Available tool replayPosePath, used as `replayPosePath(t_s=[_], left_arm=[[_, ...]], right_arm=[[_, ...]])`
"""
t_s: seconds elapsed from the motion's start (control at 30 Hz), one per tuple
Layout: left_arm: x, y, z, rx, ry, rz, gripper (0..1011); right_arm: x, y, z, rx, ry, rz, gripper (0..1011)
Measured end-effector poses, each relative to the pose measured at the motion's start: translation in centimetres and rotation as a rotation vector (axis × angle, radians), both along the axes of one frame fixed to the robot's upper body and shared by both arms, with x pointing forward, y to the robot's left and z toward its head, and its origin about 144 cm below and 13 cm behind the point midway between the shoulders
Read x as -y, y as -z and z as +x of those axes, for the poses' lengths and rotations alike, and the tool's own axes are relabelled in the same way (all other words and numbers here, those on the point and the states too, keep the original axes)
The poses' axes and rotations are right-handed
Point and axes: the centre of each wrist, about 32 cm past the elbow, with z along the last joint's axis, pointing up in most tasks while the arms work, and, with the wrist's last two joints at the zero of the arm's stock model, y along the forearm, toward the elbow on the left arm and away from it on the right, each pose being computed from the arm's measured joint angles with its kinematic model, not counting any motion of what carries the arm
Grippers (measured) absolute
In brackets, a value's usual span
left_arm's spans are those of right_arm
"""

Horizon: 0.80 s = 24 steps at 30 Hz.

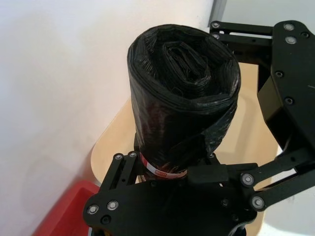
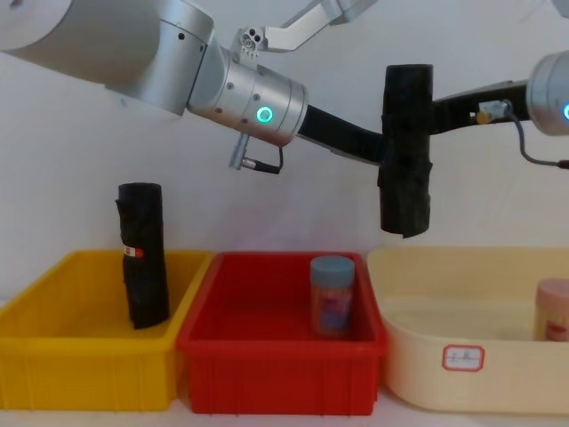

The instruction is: Pick up the garbage bag with the one hand and transfer it to the other hand.

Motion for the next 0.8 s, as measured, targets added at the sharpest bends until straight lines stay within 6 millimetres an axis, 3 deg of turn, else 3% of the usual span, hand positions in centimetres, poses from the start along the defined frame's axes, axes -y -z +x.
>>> replayPosePath(t_s=[0.8], left_arm=[[0.0,0.0,0.0,0.000,0.001,0.000,411]], right_arm=[[-0.3,-0.4,1.6,0.035,-0.058,0.023,1001]])
